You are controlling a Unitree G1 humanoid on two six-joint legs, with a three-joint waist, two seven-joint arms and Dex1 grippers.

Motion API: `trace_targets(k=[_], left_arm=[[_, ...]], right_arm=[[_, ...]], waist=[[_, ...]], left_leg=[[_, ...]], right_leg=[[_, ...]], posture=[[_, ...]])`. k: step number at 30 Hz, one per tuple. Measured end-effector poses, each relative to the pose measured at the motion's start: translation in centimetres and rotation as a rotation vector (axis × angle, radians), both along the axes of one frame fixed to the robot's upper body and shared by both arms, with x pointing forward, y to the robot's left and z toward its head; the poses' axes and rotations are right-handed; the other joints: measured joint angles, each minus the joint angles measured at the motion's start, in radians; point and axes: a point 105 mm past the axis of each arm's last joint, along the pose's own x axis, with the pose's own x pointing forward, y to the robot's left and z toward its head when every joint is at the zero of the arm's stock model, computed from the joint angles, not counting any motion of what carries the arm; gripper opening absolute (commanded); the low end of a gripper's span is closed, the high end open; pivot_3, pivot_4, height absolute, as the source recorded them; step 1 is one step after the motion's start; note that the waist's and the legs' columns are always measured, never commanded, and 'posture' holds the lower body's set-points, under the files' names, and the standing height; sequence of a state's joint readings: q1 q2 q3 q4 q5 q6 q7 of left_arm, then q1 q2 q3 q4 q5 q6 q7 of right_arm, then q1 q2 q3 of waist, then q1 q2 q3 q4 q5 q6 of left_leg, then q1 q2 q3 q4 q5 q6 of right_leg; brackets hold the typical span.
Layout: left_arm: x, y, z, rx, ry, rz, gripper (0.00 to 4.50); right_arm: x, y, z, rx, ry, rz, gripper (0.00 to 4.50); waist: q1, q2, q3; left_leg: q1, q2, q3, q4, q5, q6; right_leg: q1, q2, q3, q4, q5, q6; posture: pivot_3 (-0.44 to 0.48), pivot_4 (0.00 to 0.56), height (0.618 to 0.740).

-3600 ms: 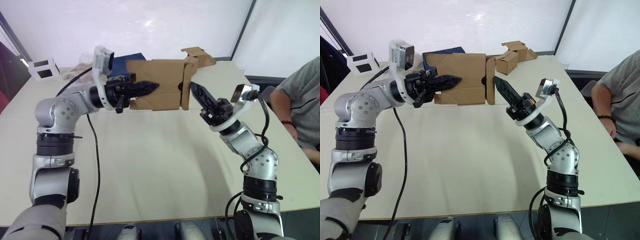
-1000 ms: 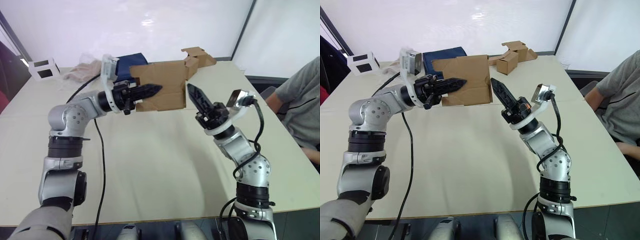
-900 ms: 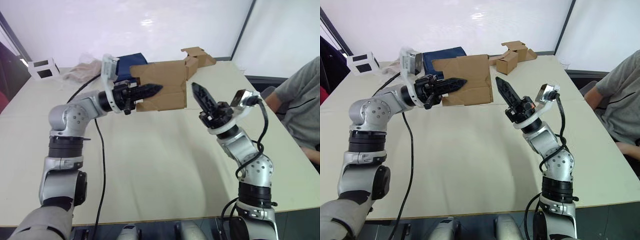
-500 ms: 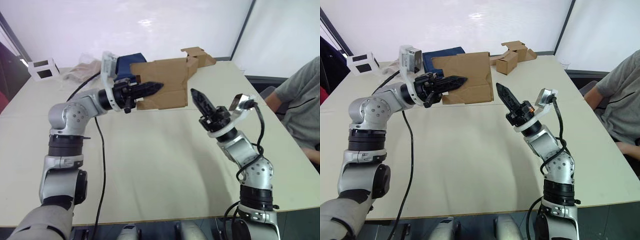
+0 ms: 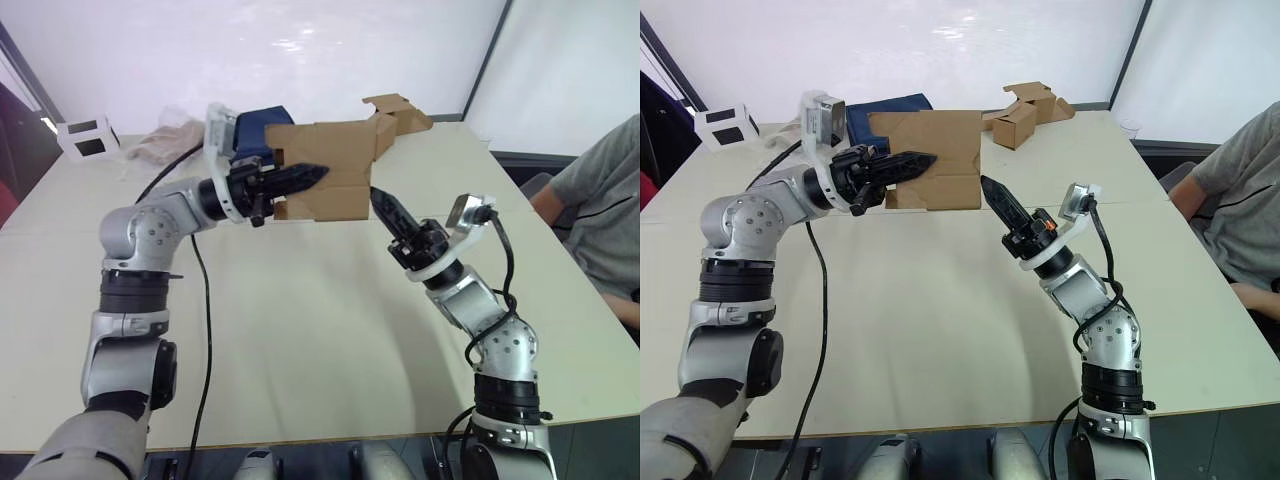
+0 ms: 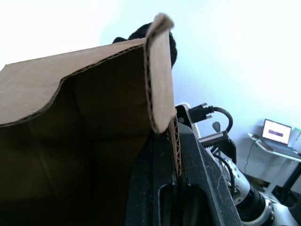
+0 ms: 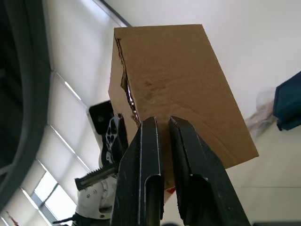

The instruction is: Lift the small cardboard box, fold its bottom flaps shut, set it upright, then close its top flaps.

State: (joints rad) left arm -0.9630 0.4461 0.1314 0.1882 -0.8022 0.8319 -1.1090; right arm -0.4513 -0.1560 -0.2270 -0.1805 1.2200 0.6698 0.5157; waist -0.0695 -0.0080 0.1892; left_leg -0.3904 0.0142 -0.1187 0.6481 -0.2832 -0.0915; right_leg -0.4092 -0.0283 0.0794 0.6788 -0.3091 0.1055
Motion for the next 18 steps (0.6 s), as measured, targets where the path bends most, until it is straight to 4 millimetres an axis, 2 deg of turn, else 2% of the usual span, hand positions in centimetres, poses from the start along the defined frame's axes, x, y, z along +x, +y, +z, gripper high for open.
trace_targets(k=[6,12,13,18], left_arm=[[0.0,0.0,0.0,0.002,-0.009,0.005,0.0],[-0.1,0.1,0.1,0.011,-0.017,0.007,0.0],[-0.1,0.1,0.1,0.013,-0.019,0.008,0.0],[-0.3,-0.1,0.1,0.028,-0.028,0.003,0.0]], right_arm=[[-0.1,-0.3,0.1,-0.027,-0.014,-0.017,0.36],[0.1,-2.2,0.6,-0.061,-0.038,-0.073,0.36],[0.1,-2.7,0.7,-0.065,-0.043,-0.088,0.17],[0.4,-3.8,0.8,-0.062,-0.047,-0.139,0.17]], waist=[[0.001,0.0,0.0],[0.001,0.0,0.0],[0.001,0.0,0.0],[0.0,0.0,0.0]], left_leg=[[0.0,0.0,0.0,0.0,0.0,0.0],[0.0,0.0,0.0,0.0,0.0,0.0],[0.0,0.0,0.0,0.0,0.0,0.0],[0.0,0.0,0.0,0.0,0.0,0.0]], right_leg=[[0.0,0.0,0.0,0.0,0.0,0.0],[0.0,0.0,0.0,0.0,0.0,0.0],[0.0,0.0,0.0,0.0,0.0,0.0],[0.0,0.0,0.0,0.0,0.0,0.0]], posture=[[0.0,0.15,0.74],[0.0,0.15,0.74],[0.0,0.15,0.74],[0.0,0.15,0.74]])
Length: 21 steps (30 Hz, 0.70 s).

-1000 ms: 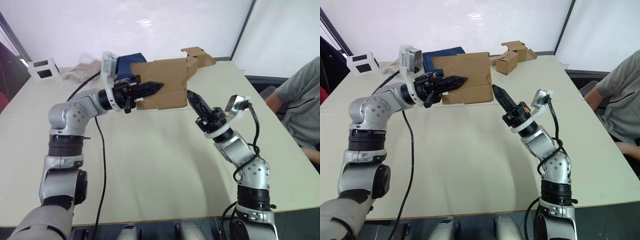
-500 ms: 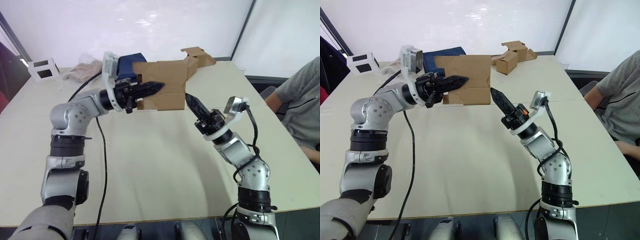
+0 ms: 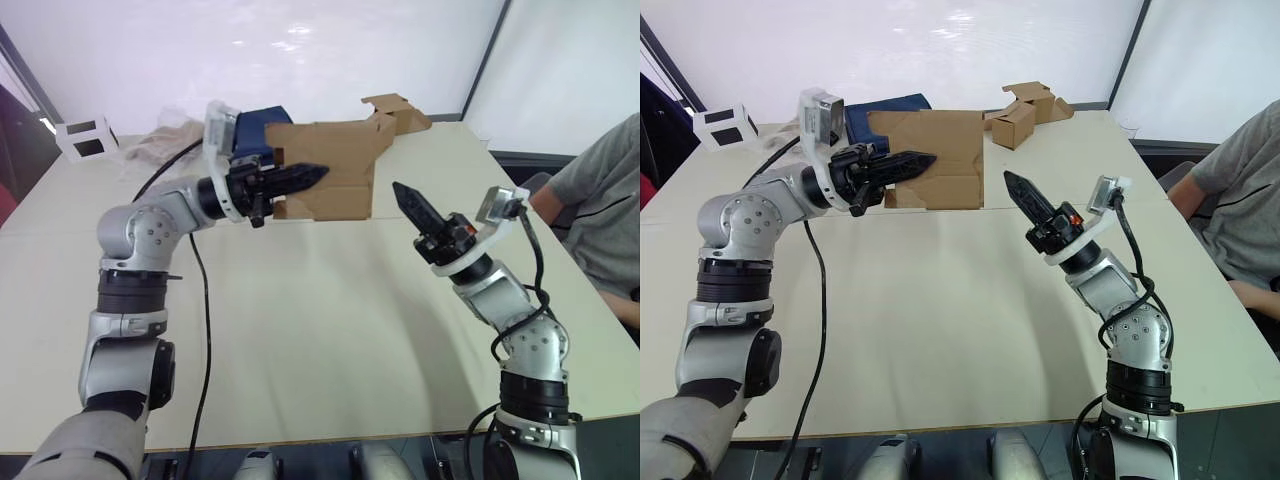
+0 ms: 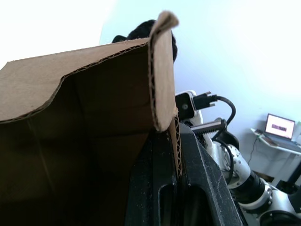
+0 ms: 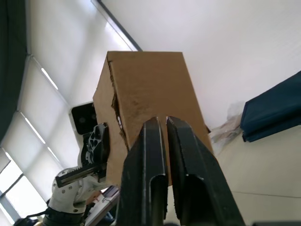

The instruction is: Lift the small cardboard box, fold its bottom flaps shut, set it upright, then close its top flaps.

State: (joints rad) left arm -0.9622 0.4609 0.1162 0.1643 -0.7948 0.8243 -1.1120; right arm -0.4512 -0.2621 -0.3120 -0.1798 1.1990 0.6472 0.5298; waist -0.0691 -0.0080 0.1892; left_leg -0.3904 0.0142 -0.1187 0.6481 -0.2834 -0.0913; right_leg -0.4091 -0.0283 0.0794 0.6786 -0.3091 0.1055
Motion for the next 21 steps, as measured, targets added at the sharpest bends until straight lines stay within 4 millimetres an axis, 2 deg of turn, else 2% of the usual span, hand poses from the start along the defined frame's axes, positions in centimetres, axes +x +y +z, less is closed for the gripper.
trace_targets(k=[15,21], left_arm=[[0.0,-0.2,-0.5,0.046,-0.012,0.002,0.0],[1.2,0.4,-2.2,0.277,-0.116,0.12,0.0]], right_arm=[[0.1,-0.4,-0.6,-0.018,0.018,-0.026,0.17],[-0.3,-1.1,-2.4,-0.233,0.038,-0.05,0.17]], waist=[[0.0,0.0,0.0],[0.002,0.0,0.0]], left_leg=[[0.0,0.0,0.0,0.0,0.0,0.0],[0.0,0.0,0.0,0.0,0.0,0.0]], right_leg=[[0.0,0.0,0.0,0.0,0.0,0.0],[0.0,0.0,0.0,0.0,0.0,0.0]], posture=[[0.0,0.15,0.74],[0.0,0.15,0.74]])
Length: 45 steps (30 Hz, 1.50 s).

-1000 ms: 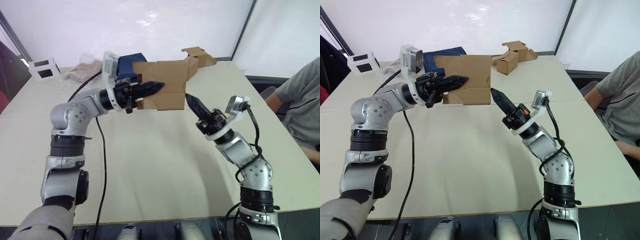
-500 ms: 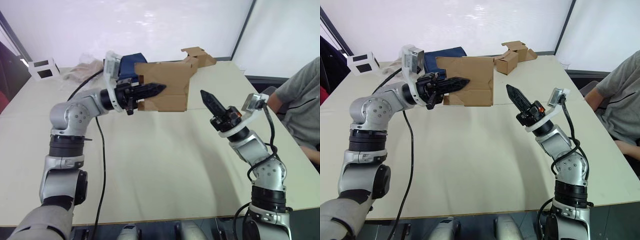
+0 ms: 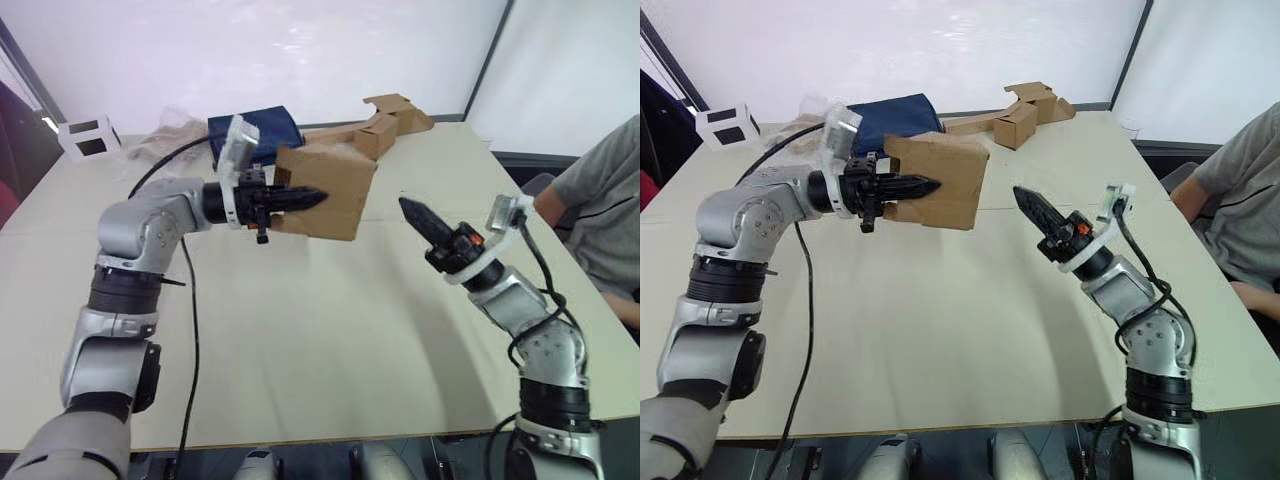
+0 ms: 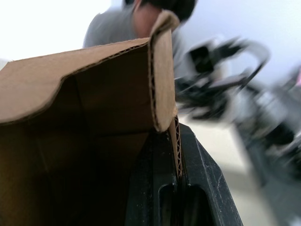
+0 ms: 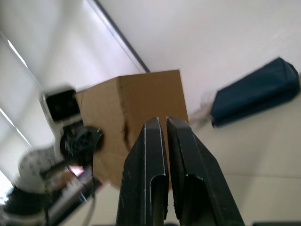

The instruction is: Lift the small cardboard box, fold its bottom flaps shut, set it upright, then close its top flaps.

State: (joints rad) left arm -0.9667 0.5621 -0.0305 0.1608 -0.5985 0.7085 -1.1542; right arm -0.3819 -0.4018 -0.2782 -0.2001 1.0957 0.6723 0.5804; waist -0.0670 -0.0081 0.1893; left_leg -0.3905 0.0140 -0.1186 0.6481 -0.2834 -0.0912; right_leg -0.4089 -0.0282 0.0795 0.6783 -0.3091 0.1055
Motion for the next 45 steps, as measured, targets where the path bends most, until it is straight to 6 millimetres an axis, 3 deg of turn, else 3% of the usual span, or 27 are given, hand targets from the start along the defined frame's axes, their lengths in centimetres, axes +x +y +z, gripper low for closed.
trace_targets(k=[5,8,11,17,21,24,26,32,34,39,42,45], left_arm=[[-1.2,0.4,1.6,0.097,-0.043,-0.07,0.0],[-1.4,0.7,1.2,0.17,-0.041,-0.087,0.0],[-1.3,0.3,0.2,0.244,-0.027,-0.109,0.0],[1.3,0.9,-2.9,0.56,-0.061,-0.043,0.0],[1.4,0.4,-3.3,0.696,-0.09,-0.118,0.0],[1.7,-0.3,-5.2,0.986,-0.104,-0.166,0.0],[2.0,-0.5,-6.3,1.082,-0.096,-0.171,0.0],[1.8,-2.9,-6.7,1.136,-0.132,-0.238,0.0],[1.7,-3.7,-6.7,1.125,-0.088,-0.229,0.0],[1.0,-5.4,-7.5,1.128,-0.062,-0.266,0.0],[0.7,-5.9,-7.3,1.126,-0.081,-0.281,0.71],[0.0,-6.3,-6.9,1.102,-0.075,-0.294,1.99]], right_arm=[[-1.7,-0.5,-1.2,-0.22,-0.012,0.01,0.17],[-2.6,-0.8,-1.3,-0.288,-0.023,0.011,0.17],[-3.5,-0.9,-1.2,-0.343,-0.036,0.017,0.17],[-4.6,-1.0,-1.5,-0.45,-0.045,0.018,0.17],[-4.7,-1.1,-1.8,-0.49,-0.044,0.015,0.17],[-4.7,-1.0,-2.9,-0.596,-0.029,0.023,0.17],[-4.6,-1.2,-3.1,-0.651,-0.036,0.013,0.17],[-5.5,-1.3,-3.4,-0.77,-0.056,0.021,0.17],[-6.1,-1.6,-4.5,-0.837,-0.025,0.023,0.17],[-6.5,-1.4,-5.1,-0.835,-0.008,0.016,0.17],[-6.5,-1.4,-5.1,-0.835,-0.008,0.01,0.0],[-6.2,-1.4,-5.0,-0.842,-0.017,0.001,0.0]], waist=[[-0.001,0.0,0.0],[0.0,0.0,0.0],[0.002,0.0,0.0],[0.011,0.0,0.0],[0.016,-0.001,0.001],[0.024,-0.001,0.001],[0.023,-0.001,0.001],[0.023,-0.002,0.002],[0.023,-0.002,0.001],[0.021,-0.002,0.002],[0.022,-0.002,0.002],[0.023,-0.002,0.002]], left_leg=[[0.0,0.0,0.0,0.0,0.0,0.001],[0.0,0.0,0.0,0.0,0.0,0.001],[0.0,0.0,0.0,0.0,0.0,0.001],[0.0,0.0,0.0,0.0,-0.001,0.001],[0.0,0.0,0.0,0.0,-0.001,0.001],[0.0,-0.001,0.0,0.001,-0.001,0.001],[0.0,-0.001,0.0,0.001,-0.001,0.002],[-0.001,0.0,0.0,0.001,-0.002,0.003],[-0.001,0.0,0.0,0.001,-0.002,0.004],[-0.001,0.0,0.0,0.002,-0.002,0.004],[-0.001,0.0,0.0,0.001,-0.002,0.004],[-0.001,0.0,0.0,0.002,-0.002,0.004]], right_leg=[[0.0,0.0,0.0,-0.001,0.0,0.0],[0.001,0.0,0.0,-0.001,0.0,0.0],[0.001,0.0,0.0,-0.001,0.0,0.0],[0.001,0.001,0.0,-0.002,0.0,0.0],[0.001,0.001,0.0,-0.003,0.0,0.0],[0.002,0.001,0.0,-0.004,0.0,0.0],[0.002,0.001,0.0,-0.004,0.0,0.0],[0.002,0.001,0.0,-0.005,0.0,0.0],[0.002,0.001,0.0,-0.005,0.0,0.0],[0.003,0.001,0.0,-0.004,0.0,0.0],[0.002,0.001,0.0,-0.004,0.0,0.0],[0.003,0.001,0.0,-0.004,0.0,0.0]], posture=[[0.0,0.15,0.74],[0.0,0.15,0.74],[0.0,0.15,0.74],[0.0,0.15,0.74],[0.0,0.15,0.74],[0.0,0.15,0.74],[0.0,0.15,0.74],[0.0,0.15,0.74],[0.0,0.15,0.74],[0.0,0.15,0.74],[0.0,0.15,0.74],[0.0,0.15,0.74]])
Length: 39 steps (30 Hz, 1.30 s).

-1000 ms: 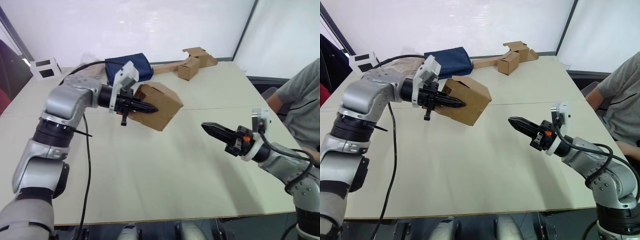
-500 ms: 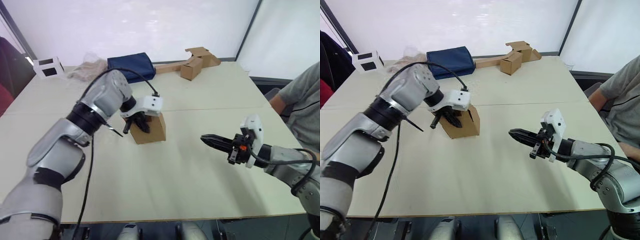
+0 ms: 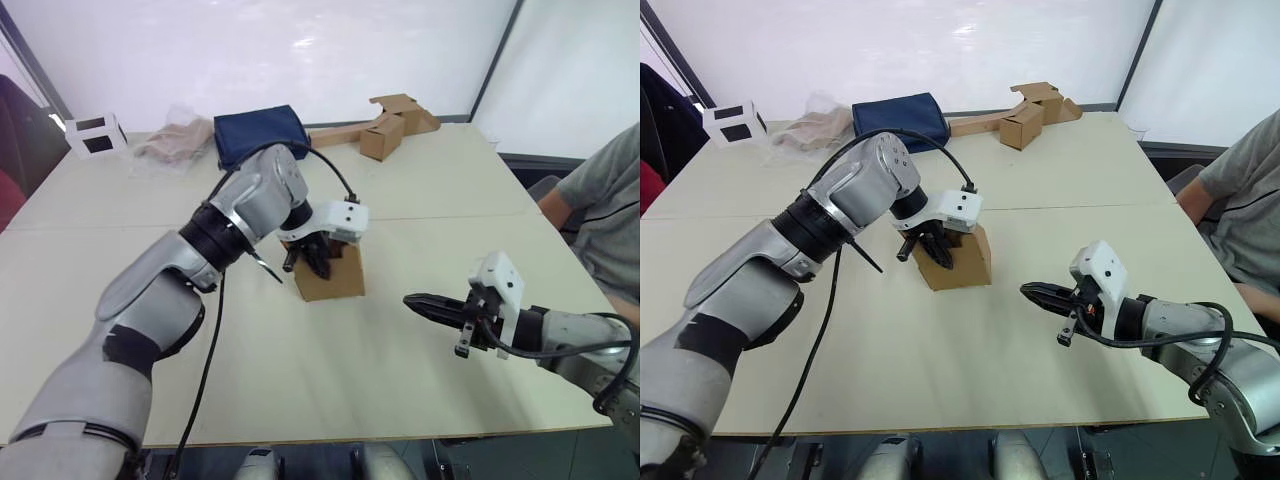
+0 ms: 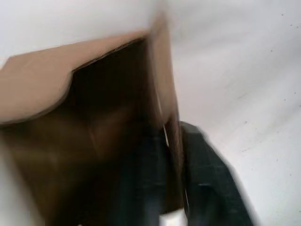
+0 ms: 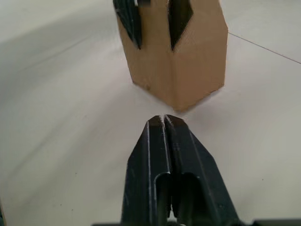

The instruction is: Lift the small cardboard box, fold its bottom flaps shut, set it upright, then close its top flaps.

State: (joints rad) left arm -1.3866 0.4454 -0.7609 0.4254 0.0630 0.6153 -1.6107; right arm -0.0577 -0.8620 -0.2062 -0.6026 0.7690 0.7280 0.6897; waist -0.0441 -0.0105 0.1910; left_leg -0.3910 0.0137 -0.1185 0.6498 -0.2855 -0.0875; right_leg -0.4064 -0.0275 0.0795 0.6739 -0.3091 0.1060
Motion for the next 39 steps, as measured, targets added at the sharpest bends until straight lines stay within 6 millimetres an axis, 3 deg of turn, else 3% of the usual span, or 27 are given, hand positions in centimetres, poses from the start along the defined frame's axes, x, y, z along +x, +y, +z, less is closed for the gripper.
trace_targets(k=[3,9,13,17,19,20,21,24,29,31,39], left_arm=[[-0.6,-0.5,0.7,-0.037,0.053,0.043,1.99],[-1.0,-1.2,4.4,-0.152,0.03,0.044,1.99],[-0.1,0.0,9.2,-0.41,-0.053,0.091,1.99],[1.3,2.7,11.3,-0.685,-0.059,0.252,1.99],[2.9,4.5,9.6,-0.803,-0.011,0.421,1.99],[3.6,5.4,8.3,-0.842,-0.008,0.5,1.49],[4.2,6.1,6.8,-0.859,0.0,0.56,1.34],[4.5,8.6,3.0,-0.911,-0.009,0.713,0.09],[4.4,12.5,-2.3,-0.945,-0.059,0.928,0.04],[4.0,13.0,-3.9,-0.933,-0.067,0.952,0.04],[2.5,10.3,-8.1,-0.897,-0.037,0.898,0.04]], right_arm=[[0.2,0.1,-0.2,0.005,0.002,0.001,0.0],[0.6,0.1,-0.9,0.007,0.02,0.007,0.0],[1.5,-0.3,-1.2,0.032,0.004,-0.025,0.0],[2.9,-0.8,-2.0,0.037,-0.016,-0.081,0.0],[3.7,-0.9,-2.7,0.038,-0.019,-0.111,0.0],[4.1,-0.8,-3.1,0.043,-0.02,-0.122,0.0],[4.4,-0.8,-3.4,0.05,-0.02,-0.132,0.0],[5.7,-0.7,-4.1,0.076,-0.033,-0.178,0.0],[7.7,-0.1,-5.4,0.077,-0.043,-0.228,0.0],[8.2,0.5,-5.3,0.08,-0.054,-0.226,0.0],[9.4,1.8,-6.3,0.038,-0.062,-0.193,0.0]], waist=[[0.0,0.0,0.0],[-0.002,0.0,0.0],[-0.003,0.0,0.0],[-0.003,0.002,-0.001],[-0.002,0.002,-0.001],[-0.002,0.002,-0.001],[0.0,0.002,-0.001],[-0.001,0.001,-0.001],[0.003,0.002,-0.001],[0.004,0.001,-0.001],[0.0,0.001,-0.002]], left_leg=[[0.0,0.0,0.0,0.0,0.0,0.0],[0.001,0.0,0.0,0.0,0.0,0.0],[0.001,0.001,0.0,0.0,0.0,0.0],[0.002,0.0,0.0,0.0,0.0,0.0],[0.002,0.001,0.0,0.001,0.0,0.0],[0.002,0.001,0.0,0.002,0.0,0.0],[0.001,0.001,0.0,0.002,0.0,0.0],[0.0,0.001,0.0,0.003,0.003,-0.005],[0.0,0.0,0.0,0.003,0.005,-0.009],[0.0,0.0,0.0,0.003,0.005,-0.009],[0.001,0.0,0.0,0.002,0.005,-0.009]], right_leg=[[0.0,0.0,0.0,0.0,0.0,0.0],[0.0,0.0,0.0,0.0,0.0,0.0],[0.0,0.001,0.0,0.001,0.0,0.0],[0.001,0.0,0.0,0.001,0.0,0.0],[0.001,0.0,0.0,0.003,0.0,0.0],[0.001,0.0,0.0,0.004,0.0,0.0],[0.0,0.0,0.0,0.004,0.0,0.0],[-0.002,-0.001,0.0,0.005,0.0,0.0],[-0.002,-0.002,0.0,0.007,0.0,0.0],[-0.002,-0.002,0.0,0.007,0.0,0.0],[-0.001,-0.002,0.0,0.007,0.0,0.0]], posture=[[0.0,0.15,0.74],[0.0,0.15,0.74],[0.0,0.15,0.74],[0.0,0.15,0.74],[0.0,0.15,0.74],[0.0,0.15,0.74],[0.0,0.15,0.74],[0.0,0.15,0.74],[0.0,0.15,0.74],[0.0,0.15,0.74],[0.0,0.15,0.74]])
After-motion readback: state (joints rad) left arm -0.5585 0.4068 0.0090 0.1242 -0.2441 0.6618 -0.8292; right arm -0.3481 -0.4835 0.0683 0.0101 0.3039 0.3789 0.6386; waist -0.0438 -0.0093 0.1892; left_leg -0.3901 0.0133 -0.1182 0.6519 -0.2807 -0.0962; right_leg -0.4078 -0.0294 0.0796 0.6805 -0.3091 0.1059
